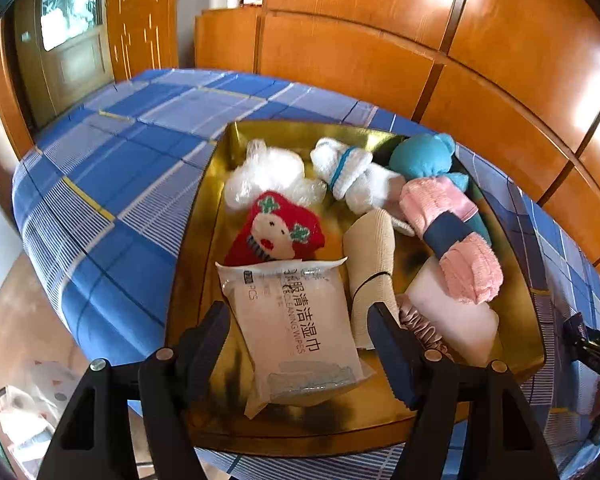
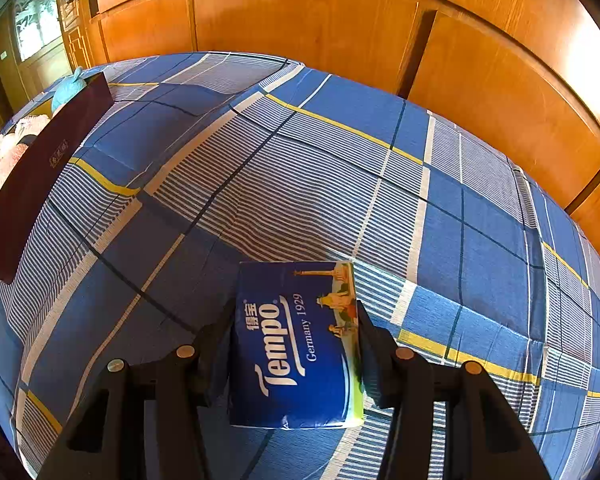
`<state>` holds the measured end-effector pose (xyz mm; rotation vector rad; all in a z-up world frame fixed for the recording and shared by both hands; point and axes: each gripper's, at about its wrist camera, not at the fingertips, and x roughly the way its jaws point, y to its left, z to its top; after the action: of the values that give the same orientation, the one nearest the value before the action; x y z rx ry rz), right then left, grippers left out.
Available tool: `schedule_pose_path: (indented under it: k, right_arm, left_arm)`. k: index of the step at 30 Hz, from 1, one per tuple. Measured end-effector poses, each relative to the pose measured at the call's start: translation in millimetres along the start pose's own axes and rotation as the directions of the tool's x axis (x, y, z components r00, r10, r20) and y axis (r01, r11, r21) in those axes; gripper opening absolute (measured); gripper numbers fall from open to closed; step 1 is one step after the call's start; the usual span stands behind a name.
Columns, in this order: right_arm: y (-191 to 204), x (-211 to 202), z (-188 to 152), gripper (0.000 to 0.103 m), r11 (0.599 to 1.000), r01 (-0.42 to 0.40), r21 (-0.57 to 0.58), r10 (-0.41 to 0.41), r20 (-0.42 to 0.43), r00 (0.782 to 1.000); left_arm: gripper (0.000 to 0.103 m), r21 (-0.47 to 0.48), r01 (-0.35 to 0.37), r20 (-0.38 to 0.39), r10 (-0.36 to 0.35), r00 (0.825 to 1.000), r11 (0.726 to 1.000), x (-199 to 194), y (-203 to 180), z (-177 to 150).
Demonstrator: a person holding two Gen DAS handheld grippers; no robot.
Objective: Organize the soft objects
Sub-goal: 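Carry the white wipes pack into the gold tray and open the left tool, then carry the blue Tempo tissue pack into the gold tray and open the right tool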
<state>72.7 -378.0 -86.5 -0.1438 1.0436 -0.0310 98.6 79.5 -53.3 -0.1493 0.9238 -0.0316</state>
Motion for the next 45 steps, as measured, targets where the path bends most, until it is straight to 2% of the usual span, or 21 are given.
schedule_pose_path:
  k: [6,14,17,24,36,40,45]
  right_arm:
    - [0.0,0.8,0.0,0.052,1.000,0.002,0.001,-0.002,-0.002,1.000]
    - [-2.4,2.3,-0.3,0.052,1.000,0.001,0.018,0.000,-0.008,1.000]
    - [-3.7,2.6,0.1,0.052,0.999,0.005,0.035,-0.005,-0.015,1.000]
    - [0.4,1.3,1.7,0.052,0.996,0.049,0.073,-0.047,-0.037,0.998]
    - [12.5,-3.4,1.7,0.052,0.962,0.188,0.200,-0.179,-0.062,0.982]
    - [9.9,-6.2,-3.1,0.052,0.946,0.190,0.264,-0.179,-0.066,0.982]
    - [11.6,-13.8,-2.1,0.052,0.938,0.210,0.277,-0.203,-0.055,0.978]
  left_arm:
    - [0.072,-0.005,-0.026,0.064,0.026,0.998,1.000,-24.1,-3.7,-1.2]
    - [0.075,0.029,-0.015,0.138,0.011,0.990,0.999,-50.9,-14.4,-1.3]
    - [0.075,0.021,0.001,0.143,-0.004,0.990,1.000,-54.3,-13.9,-1.9]
    - [0.075,0.027,-0.014,0.170,0.009,0.985,1.000,-60.6,-9.2,-8.1]
    - [0.075,-0.030,-0.011,0.171,0.016,0.985,0.999,-62.5,19.5,-16.0]
    - [0.075,-0.044,-0.018,0.176,0.026,0.984,0.999,-64.0,28.1,-19.0]
    - [0.075,-0.057,-0.018,0.182,0.028,0.983,0.998,-66.2,34.9,-20.7]
